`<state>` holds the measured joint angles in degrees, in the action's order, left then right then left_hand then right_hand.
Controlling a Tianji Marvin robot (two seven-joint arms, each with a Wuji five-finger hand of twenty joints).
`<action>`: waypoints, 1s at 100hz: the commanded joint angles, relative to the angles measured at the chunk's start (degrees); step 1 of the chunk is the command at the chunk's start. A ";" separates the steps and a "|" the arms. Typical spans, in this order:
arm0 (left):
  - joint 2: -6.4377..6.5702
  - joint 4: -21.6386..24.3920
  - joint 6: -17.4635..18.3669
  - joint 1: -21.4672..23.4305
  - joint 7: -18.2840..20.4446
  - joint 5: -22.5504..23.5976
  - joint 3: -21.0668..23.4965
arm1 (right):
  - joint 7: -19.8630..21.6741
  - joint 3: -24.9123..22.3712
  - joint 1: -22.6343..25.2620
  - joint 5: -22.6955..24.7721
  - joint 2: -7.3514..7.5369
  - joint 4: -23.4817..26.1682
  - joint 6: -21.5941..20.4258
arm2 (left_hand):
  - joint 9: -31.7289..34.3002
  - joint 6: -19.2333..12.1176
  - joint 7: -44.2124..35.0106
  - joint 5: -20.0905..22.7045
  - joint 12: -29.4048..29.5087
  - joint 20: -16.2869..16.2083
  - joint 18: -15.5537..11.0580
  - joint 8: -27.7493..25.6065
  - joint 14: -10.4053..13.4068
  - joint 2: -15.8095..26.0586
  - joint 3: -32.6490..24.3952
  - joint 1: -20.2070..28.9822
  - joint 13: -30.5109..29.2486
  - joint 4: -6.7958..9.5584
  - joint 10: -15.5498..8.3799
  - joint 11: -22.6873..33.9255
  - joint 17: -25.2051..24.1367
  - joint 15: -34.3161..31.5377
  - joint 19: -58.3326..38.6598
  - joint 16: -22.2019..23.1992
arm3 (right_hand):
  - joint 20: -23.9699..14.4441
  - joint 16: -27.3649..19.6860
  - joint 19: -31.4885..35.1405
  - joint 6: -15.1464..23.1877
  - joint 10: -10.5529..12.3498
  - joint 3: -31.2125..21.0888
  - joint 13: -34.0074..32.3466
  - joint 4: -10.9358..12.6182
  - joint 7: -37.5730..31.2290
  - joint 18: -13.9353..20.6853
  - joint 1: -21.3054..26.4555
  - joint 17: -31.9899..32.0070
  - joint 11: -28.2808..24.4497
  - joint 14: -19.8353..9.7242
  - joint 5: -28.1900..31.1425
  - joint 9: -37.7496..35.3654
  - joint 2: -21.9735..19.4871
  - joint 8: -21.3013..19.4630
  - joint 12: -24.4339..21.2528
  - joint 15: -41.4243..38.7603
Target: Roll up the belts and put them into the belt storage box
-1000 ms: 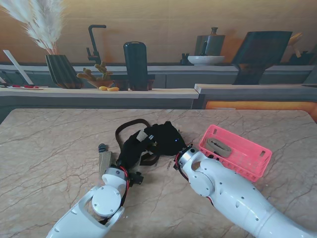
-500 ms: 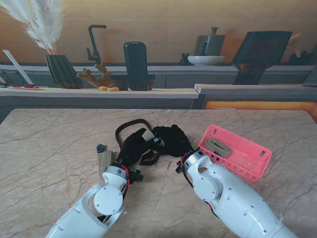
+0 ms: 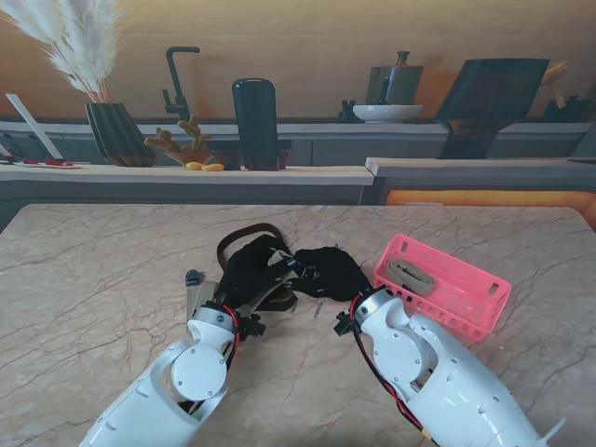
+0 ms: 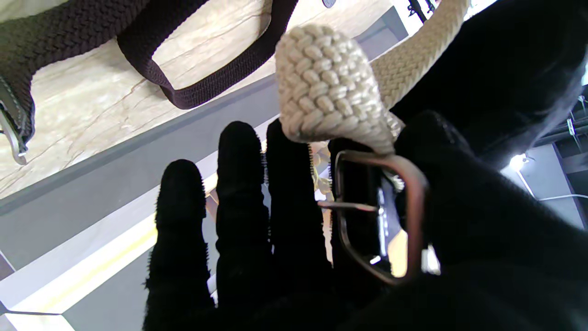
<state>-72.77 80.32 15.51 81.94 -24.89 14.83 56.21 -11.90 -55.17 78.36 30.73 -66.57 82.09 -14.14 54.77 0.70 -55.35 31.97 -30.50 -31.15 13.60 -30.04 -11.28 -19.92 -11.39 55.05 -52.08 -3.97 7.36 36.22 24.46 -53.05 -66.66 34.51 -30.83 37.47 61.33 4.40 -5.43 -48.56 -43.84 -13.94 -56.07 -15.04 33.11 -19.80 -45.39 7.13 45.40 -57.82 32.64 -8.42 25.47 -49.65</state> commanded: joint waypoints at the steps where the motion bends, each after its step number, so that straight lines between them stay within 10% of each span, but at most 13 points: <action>1: 0.08 0.66 0.58 0.23 0.45 -0.57 0.21 | -0.06 0.50 0.23 1.34 0.02 0.09 -0.03 | 1.33 -2.93 -1.72 0.89 -0.89 -0.49 -1.31 0.27 2.47 2.35 -5.07 4.30 -1.90 -0.28 -1.45 2.70 0.57 -1.40 -2.56 1.00 | -1.08 1.02 -0.63 9.59 0.93 -2.17 -0.60 -0.79 -4.29 1.61 2.43 -0.31 0.07 -1.92 4.48 -1.70 -1.97 -0.22 0.30 -1.48; 42: 0.79 -0.61 3.35 -0.59 0.28 4.20 -0.44 | -4.45 6.29 -5.07 7.96 -0.26 -4.74 -0.98 | 5.56 -1.58 -2.83 2.56 -9.45 -2.63 -1.70 1.99 5.85 1.42 -7.79 3.07 -9.92 -0.77 -2.24 18.25 6.05 -19.39 -11.33 8.42 | -2.62 1.92 -1.84 3.10 -3.60 3.84 2.80 1.91 -1.22 0.10 0.42 0.80 -1.43 0.80 1.46 3.17 -6.52 -3.39 2.05 -2.22; 73: 0.26 -0.55 1.88 -0.67 -1.44 4.25 -1.01 | -7.09 10.24 -7.76 8.92 -1.30 -6.90 1.63 | 5.78 0.94 -3.78 2.65 -10.66 1.11 -2.32 3.27 7.03 0.99 -9.92 3.26 -15.56 -1.11 -0.56 17.28 13.42 -17.22 -10.82 7.25 | -3.35 2.15 -0.36 -0.23 -5.98 2.36 3.69 3.35 2.53 -1.07 -2.46 1.41 -2.81 3.04 2.92 4.15 -6.98 -6.01 2.52 -3.62; 100: -0.11 -0.86 1.30 -0.76 -2.90 4.36 -0.92 | -7.61 10.98 -7.53 4.77 -2.61 -7.12 3.74 | 0.57 0.57 -1.55 -0.68 -8.05 2.95 -1.10 3.57 4.26 1.48 -5.95 1.10 -8.83 -0.97 -1.17 12.60 6.74 -10.41 -5.92 6.98 | -1.58 0.26 0.83 5.26 -3.86 7.36 2.36 4.29 -1.11 -1.77 8.84 0.95 -1.88 1.89 0.30 2.48 -11.38 -6.45 0.86 -2.79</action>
<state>-71.94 79.08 16.40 80.72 -27.90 19.09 55.64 -19.75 -43.90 70.17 35.54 -68.33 73.67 -10.55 58.75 2.09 -57.09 33.93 -40.20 -28.98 12.74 -26.97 -10.83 -19.68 -19.30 56.34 -63.40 -3.54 10.30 51.73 35.14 -70.39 -74.31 42.93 -33.01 38.77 60.53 3.46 -9.68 -40.36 -41.88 -12.57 -55.22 -15.32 37.02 -19.01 -46.94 10.16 46.21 -54.24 28.66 -14.18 27.11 -52.40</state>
